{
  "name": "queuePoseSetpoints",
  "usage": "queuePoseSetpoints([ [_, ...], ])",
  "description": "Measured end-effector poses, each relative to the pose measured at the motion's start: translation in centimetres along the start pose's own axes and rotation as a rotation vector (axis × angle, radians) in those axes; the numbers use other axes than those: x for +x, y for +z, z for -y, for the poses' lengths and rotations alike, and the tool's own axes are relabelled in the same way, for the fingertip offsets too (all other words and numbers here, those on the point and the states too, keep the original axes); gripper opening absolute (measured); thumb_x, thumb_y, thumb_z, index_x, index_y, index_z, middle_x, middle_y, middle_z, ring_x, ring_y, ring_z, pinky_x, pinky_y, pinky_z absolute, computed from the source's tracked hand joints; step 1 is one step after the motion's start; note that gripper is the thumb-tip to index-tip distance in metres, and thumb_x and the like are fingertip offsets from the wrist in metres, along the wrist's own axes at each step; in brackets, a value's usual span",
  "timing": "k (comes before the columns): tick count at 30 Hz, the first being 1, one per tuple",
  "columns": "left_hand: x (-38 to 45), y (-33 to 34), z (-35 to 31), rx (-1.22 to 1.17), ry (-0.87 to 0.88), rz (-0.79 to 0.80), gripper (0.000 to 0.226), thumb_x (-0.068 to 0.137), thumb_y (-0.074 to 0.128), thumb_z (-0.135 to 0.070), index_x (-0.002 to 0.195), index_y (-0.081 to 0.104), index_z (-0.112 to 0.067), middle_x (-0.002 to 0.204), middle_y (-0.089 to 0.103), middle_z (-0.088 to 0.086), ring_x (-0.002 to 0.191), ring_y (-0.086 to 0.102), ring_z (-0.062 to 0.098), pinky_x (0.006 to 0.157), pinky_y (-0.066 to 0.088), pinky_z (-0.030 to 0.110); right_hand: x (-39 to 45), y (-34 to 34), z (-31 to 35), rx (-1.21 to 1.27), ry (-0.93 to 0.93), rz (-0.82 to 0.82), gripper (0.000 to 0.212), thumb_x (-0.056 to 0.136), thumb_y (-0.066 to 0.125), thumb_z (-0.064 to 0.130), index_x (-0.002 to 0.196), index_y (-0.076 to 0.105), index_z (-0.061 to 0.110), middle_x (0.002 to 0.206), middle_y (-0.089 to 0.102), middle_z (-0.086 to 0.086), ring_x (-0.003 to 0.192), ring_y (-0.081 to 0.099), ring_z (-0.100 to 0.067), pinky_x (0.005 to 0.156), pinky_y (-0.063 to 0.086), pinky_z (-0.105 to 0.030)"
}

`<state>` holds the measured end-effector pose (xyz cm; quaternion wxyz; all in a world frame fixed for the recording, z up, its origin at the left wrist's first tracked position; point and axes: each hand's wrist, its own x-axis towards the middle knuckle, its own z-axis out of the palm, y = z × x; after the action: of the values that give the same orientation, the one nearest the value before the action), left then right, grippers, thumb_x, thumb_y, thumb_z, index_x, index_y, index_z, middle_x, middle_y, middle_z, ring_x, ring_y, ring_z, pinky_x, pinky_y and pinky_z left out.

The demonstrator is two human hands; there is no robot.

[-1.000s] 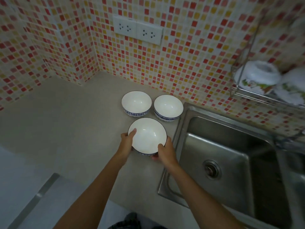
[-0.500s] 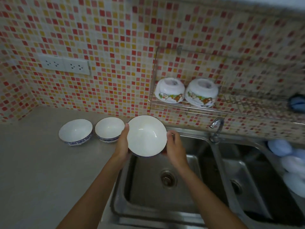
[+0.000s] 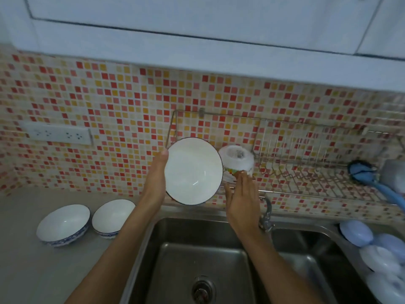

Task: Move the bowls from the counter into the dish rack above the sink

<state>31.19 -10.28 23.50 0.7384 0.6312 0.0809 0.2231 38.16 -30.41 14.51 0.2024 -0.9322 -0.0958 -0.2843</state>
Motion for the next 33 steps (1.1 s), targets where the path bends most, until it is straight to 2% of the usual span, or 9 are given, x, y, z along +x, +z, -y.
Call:
queuePoseSetpoints([
  [2, 1.3, 1.4, -0.8, 0.154, 0.132, 0.026, 0.047, 0.091, 0.030, -0.062, 0.125, 0.047, -0.034, 0.126, 0.053, -0.001, 0.110, 0.055, 0.020, 0.080, 0.053, 0.030, 0.0, 0.5, -0.2, -0.065, -0.018, 0.005, 0.069, 0.099, 0.017, 0.051, 0.146, 0.035, 0.003, 0.150, 0.040, -0.017, 0.141, 0.033, -0.033, 0.117, 0.016, -0.043],
  [4, 2.8, 2.6, -1.7, 0.262, 0.231, 0.050, 0.046, 0.093, 0.032, -0.058, 0.130, 0.043, -0.033, 0.131, 0.048, -0.002, 0.112, 0.052, 0.018, 0.076, 0.050, 0.024, 0.2, 0.6, -0.4, -0.113, -0.032, 0.025, 0.068, 0.100, 0.016, 0.048, 0.146, 0.034, 0.002, 0.151, 0.038, -0.018, 0.142, 0.031, -0.031, 0.117, 0.014, -0.042],
  [8, 5.7, 4.8, -2.3, 0.419, 0.386, 0.042, 0.048, 0.091, 0.041, -0.057, 0.134, 0.040, -0.035, 0.138, 0.040, -0.001, 0.117, 0.047, 0.015, 0.094, 0.045, 0.035, 0.3, 0.4, -0.4, -0.154, -0.046, 0.022, 0.063, 0.100, 0.024, 0.042, 0.142, 0.039, -0.003, 0.146, 0.043, -0.022, 0.138, 0.038, -0.034, 0.115, 0.023, -0.044],
  [11, 6.6, 6.4, -2.2, 0.531, 0.481, 0.044, 0.051, 0.092, 0.050, -0.046, 0.139, 0.038, -0.029, 0.138, 0.034, 0.005, 0.112, 0.043, 0.011, 0.094, 0.038, 0.024, 0.4, 0.3, -0.4, -0.162, -0.050, 0.036, 0.064, 0.100, 0.023, 0.041, 0.142, 0.038, -0.004, 0.146, 0.043, -0.022, 0.138, 0.039, -0.034, 0.115, 0.026, -0.045],
  [13, 7.1, 7.0, -1.8, 0.643, 0.594, 0.054, 0.054, 0.092, 0.054, -0.043, 0.140, 0.037, -0.026, 0.135, 0.034, 0.009, 0.116, 0.041, 0.015, 0.096, 0.037, 0.023, 0.5, 0.3, -0.5, -0.168, -0.055, 0.037, 0.062, 0.100, 0.025, 0.039, 0.142, 0.038, -0.005, 0.146, 0.043, -0.022, 0.139, 0.038, -0.033, 0.116, 0.022, -0.044],
  [17, 8.5, 7.1, -0.2, 0.955, 0.765, 0.127, 0.059, 0.087, 0.052, -0.055, 0.139, 0.041, -0.028, 0.136, 0.035, 0.018, 0.125, 0.037, 0.031, 0.106, 0.037, 0.044, 0.5, 0.2, -0.4, -0.195, -0.050, 0.024, 0.059, 0.100, 0.031, 0.038, 0.141, 0.040, -0.004, 0.145, 0.045, -0.022, 0.137, 0.040, -0.033, 0.115, 0.017, -0.042],
  [21, 9.3, 6.6, 2.0, 1.299, 0.964, 0.144, 0.060, 0.085, 0.052, -0.058, 0.137, 0.047, -0.027, 0.137, 0.044, 0.023, 0.125, 0.041, 0.039, 0.104, 0.034, 0.050, 0.5, 0.3, -0.5, -0.197, -0.049, 0.028, 0.061, 0.100, 0.029, 0.041, 0.141, 0.039, -0.003, 0.145, 0.045, -0.021, 0.137, 0.040, -0.032, 0.115, 0.016, -0.043],
  [26, 9.5, 6.2, 3.0, 1.460, 0.934, 0.186, 0.054, 0.085, 0.051, -0.054, 0.131, 0.052, -0.026, 0.130, 0.051, 0.022, 0.117, 0.047, 0.041, 0.101, 0.037, 0.052, 0.4, 0.5, -0.6, -0.187, -0.055, 0.032, 0.060, 0.100, 0.032, 0.040, 0.142, 0.038, -0.002, 0.147, 0.043, -0.021, 0.138, 0.039, -0.032, 0.116, 0.012, -0.042],
  [33, 10.6, 5.1, 4.2, 1.510, 0.846, 0.228, 0.059, 0.075, 0.072, -0.046, 0.127, 0.057, -0.022, 0.126, 0.053, 0.025, 0.116, 0.049, 0.045, 0.104, 0.035, 0.058, 0.3, 0.5, -0.6, -0.191, -0.065, 0.009, 0.060, 0.099, 0.029, 0.041, 0.139, 0.043, -0.003, 0.143, 0.048, -0.021, 0.135, 0.043, -0.033, 0.115, 0.020, -0.045],
])
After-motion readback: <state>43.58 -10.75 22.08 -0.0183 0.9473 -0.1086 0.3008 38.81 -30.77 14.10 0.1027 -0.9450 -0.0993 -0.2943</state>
